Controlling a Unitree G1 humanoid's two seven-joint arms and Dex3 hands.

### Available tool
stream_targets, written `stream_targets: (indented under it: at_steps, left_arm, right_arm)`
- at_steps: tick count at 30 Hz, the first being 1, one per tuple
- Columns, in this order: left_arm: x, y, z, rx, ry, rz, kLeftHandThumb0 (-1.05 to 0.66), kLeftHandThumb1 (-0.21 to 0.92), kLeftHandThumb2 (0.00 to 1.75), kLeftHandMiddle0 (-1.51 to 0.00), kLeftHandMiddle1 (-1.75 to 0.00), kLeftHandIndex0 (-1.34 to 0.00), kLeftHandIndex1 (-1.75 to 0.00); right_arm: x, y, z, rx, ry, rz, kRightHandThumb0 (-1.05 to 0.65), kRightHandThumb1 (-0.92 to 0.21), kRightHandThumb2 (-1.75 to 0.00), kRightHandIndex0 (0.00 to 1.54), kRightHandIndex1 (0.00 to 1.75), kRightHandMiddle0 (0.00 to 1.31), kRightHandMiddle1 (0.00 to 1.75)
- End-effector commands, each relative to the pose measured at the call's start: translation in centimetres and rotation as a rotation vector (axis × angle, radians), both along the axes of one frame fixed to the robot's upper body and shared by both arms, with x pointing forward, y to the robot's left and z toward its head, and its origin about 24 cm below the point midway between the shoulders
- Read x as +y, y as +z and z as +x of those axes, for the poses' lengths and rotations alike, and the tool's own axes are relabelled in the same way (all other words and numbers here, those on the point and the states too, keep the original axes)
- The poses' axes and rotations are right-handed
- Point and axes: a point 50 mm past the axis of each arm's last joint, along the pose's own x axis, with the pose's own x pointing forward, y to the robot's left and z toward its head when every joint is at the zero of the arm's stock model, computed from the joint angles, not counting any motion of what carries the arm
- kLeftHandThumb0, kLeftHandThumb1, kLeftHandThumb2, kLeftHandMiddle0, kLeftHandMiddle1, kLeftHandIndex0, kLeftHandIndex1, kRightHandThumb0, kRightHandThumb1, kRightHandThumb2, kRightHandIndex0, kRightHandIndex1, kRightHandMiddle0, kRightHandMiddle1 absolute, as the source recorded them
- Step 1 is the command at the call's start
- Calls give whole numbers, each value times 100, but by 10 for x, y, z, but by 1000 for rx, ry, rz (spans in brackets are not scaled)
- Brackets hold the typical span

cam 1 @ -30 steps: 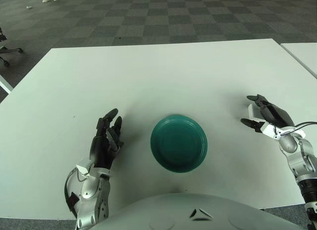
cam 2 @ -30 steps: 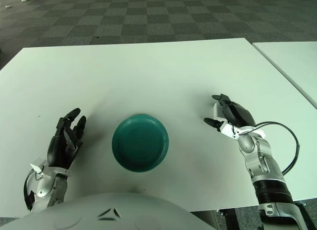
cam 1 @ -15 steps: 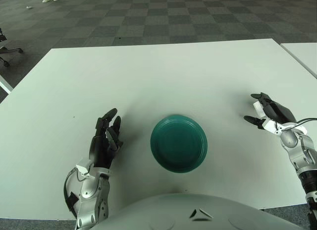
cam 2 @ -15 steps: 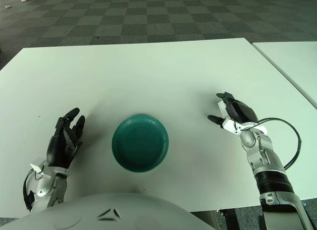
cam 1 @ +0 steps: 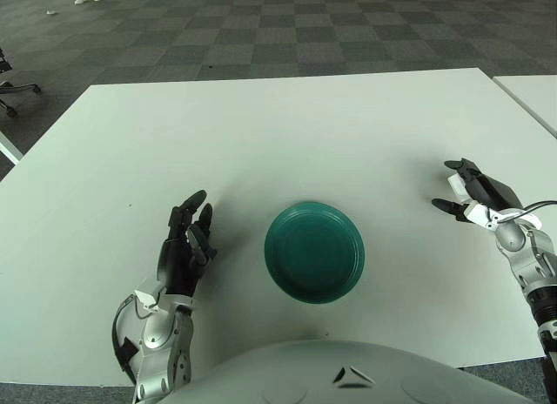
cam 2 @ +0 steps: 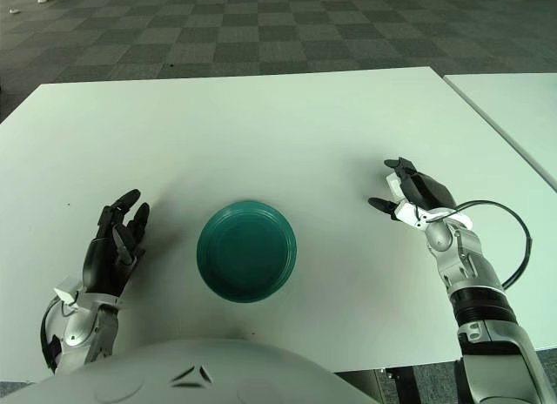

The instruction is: Put the charger into the plate.

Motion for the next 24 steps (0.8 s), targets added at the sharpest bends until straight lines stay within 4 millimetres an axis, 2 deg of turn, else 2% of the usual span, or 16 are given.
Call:
stream_targets:
  at_steps: [1,10,16,17,19,20,24]
  left_arm:
    - [0,-7,-2,41,10,1,-89,92,99,-32,-1,0,-79]
    - [-1,-7,1,41,10,2,-89,92,100,-32,-1,0,-79]
    - [-1,-7,3,41,10,2,-89,92,100,-32,-1,0,-79]
    - [0,-7,4,41,10,2,-89,92,100,-32,-1,0,-79]
    - [0,-7,4,41,10,2,-89,92,100,-32,-1,0,-79]
    - [0,-7,5,41,10,2,-89,92,100,-32,-1,0,-79]
    - [0,-8,5,41,11,2,-89,92,100,-32,-1,0,-79]
  right_arm:
    - [-4,-12,-7,90,-10,-27,-84,-92,-44,39,1,0,63]
    - [-6,-13,-11,145,25,-124,-86,-92,-50,39,1,0,68]
    - [-8,-12,-10,140,31,-144,-78,-92,-49,56,11,1,93]
    - [-8,-12,-10,137,32,-144,-77,-92,-48,57,16,3,99]
    - [-8,-11,-10,134,33,-145,-75,-92,-49,54,48,9,116]
    - [-9,-11,-10,131,36,-152,-75,-92,-49,52,54,10,119]
    - [-10,-13,-13,109,55,-177,-71,-92,-51,52,104,23,155]
